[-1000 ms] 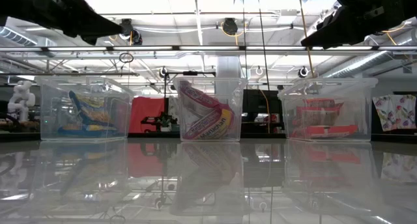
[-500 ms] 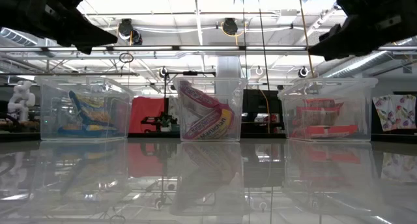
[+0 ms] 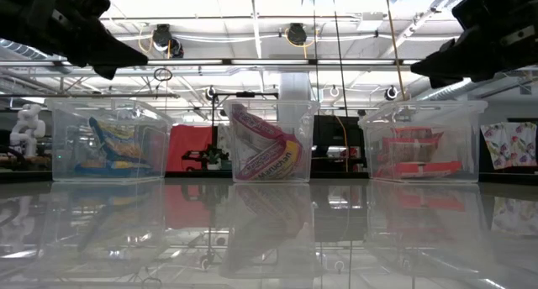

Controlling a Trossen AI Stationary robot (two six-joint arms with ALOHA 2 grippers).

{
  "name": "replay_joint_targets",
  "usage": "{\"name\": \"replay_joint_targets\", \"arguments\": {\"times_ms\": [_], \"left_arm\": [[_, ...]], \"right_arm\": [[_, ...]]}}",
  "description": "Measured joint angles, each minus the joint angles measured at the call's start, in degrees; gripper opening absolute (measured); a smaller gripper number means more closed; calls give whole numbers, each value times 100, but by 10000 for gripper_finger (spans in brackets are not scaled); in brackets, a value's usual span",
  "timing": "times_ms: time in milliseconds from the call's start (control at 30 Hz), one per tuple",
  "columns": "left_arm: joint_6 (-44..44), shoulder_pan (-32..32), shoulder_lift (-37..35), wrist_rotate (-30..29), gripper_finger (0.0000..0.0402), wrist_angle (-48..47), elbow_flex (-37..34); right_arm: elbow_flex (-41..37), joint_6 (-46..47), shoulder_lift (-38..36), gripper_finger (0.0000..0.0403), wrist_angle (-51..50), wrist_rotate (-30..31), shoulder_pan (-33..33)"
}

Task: Sort Maruchan noodles
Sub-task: Return to Home Position

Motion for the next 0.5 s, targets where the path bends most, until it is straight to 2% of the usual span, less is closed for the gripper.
{"name": "replay_joint_targets", "arguments": {"times_ms": [233, 500], "left_arm": [[126, -33, -161, -99, 1, 846, -552], [140, 28, -740, -7, 1, 741, -744]], "right_arm": [[-227, -64, -329, 0, -63, 1, 0], [-227, -79, -705, 0, -319, 10, 0]]}}
